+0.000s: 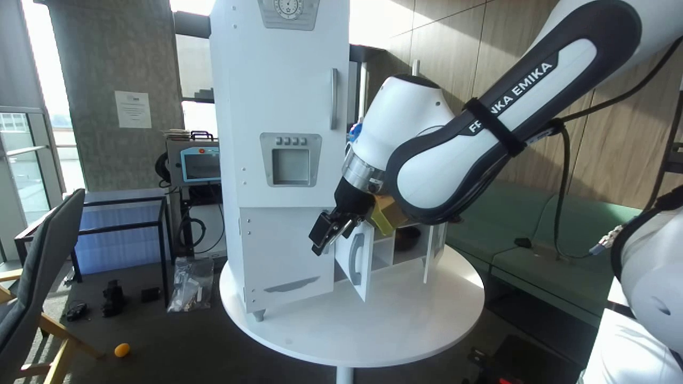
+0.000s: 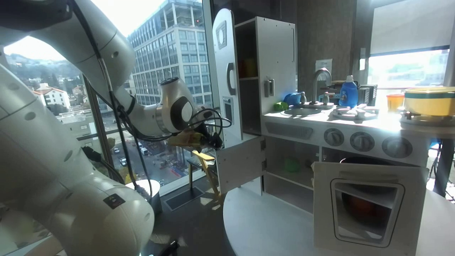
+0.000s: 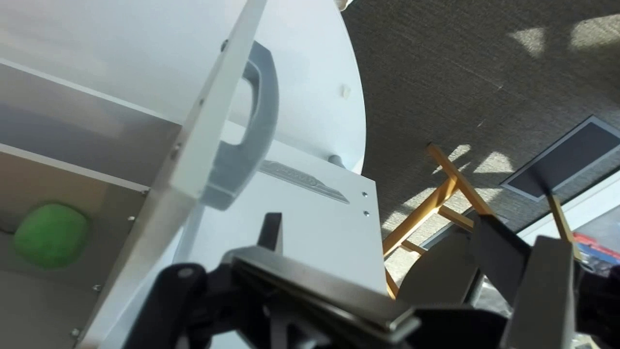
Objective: Close the bottom cupboard
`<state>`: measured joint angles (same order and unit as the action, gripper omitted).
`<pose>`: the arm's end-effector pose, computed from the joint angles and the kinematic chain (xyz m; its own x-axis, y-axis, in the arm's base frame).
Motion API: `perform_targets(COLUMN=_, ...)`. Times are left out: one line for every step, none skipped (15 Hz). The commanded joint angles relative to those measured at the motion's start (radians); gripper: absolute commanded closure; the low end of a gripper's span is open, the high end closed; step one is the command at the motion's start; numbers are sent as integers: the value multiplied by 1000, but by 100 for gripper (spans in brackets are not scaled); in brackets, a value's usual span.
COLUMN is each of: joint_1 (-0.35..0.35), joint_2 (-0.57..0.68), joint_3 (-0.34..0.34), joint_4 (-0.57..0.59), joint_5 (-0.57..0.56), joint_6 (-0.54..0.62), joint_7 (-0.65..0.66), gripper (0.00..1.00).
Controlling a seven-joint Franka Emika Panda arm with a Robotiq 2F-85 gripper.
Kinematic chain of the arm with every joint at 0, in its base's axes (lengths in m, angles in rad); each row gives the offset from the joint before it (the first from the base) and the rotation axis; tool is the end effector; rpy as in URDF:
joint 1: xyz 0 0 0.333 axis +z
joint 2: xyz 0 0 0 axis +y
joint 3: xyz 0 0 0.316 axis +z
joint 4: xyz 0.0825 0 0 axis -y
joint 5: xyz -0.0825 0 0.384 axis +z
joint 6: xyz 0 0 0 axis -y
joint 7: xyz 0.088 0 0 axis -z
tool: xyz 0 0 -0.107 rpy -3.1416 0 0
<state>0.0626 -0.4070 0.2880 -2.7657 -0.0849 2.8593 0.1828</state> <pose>0.3841 0.1417 0.3830 0.8469 0.2378 0.4756 0.2246 -0.9707 0.0855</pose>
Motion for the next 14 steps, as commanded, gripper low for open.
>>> perform_targets(joint_1=-147, joint_2=-2, joint_3=49, joint_4=1, joint_5=-131, joint_6=29, joint_7=75, gripper=0)
perform_targets(joint_1=-184, joint_2=-15, joint_3=52, joint_4=2, joint_5=-168, joint_6=16, joint_7=84, gripper=0)
perform_targets(joint_1=-221, joint_2=-21, joint_3=60, joint_4=2, joint_5=-197, joint_6=13, joint_7=88, gripper=0)
perform_targets(joint_1=-249, joint_2=-28, joint_3=55, joint_4=3, joint_5=-222, joint_6=7, joint_7=90, gripper=0)
perform_targets(joint_1=-284, joint_2=-29, joint_3=59, joint_4=3, joint_5=-254, joint_6=15, joint_7=100, gripper=0)
perform_targets(joint_1=-318, joint_2=-24, joint_3=61, joint_4=4, joint_5=-280, joint_6=19, joint_7=110, gripper=0)
perform_targets(joint_1=-352, joint_2=-22, joint_3=70, joint_4=5, joint_5=-306, joint_6=15, joint_7=130, gripper=0)
perform_targets(joint_1=-393, joint_2=-11, joint_3=83, joint_4=5, joint_5=-337, joint_6=21, joint_7=154, gripper=0)
perform_targets(joint_1=-434, joint_2=-3, joint_3=102, joint_4=5, joint_5=-370, joint_6=28, joint_7=184, gripper=0)
perform_targets(joint_1=-473, joint_2=10, joint_3=121, joint_4=5, joint_5=-401, joint_6=44, joint_7=215, gripper=0)
perform_targets(joint_1=-510, joint_2=12, joint_3=142, joint_4=4, joint_5=-427, joint_6=50, joint_7=255, gripper=0)
perform_targets(joint_1=-553, joint_2=20, joint_3=167, joint_4=4, joint_5=-459, joint_6=86, joint_7=304, gripper=0)
perform_targets(joint_1=-597, joint_2=23, joint_3=196, joint_4=7, joint_5=-494, joint_6=117, joint_7=349, gripper=0)
perform_targets(joint_1=-662, joint_2=25, joint_3=240, joint_4=15, joint_5=-534, joint_6=165, joint_7=423, gripper=0)
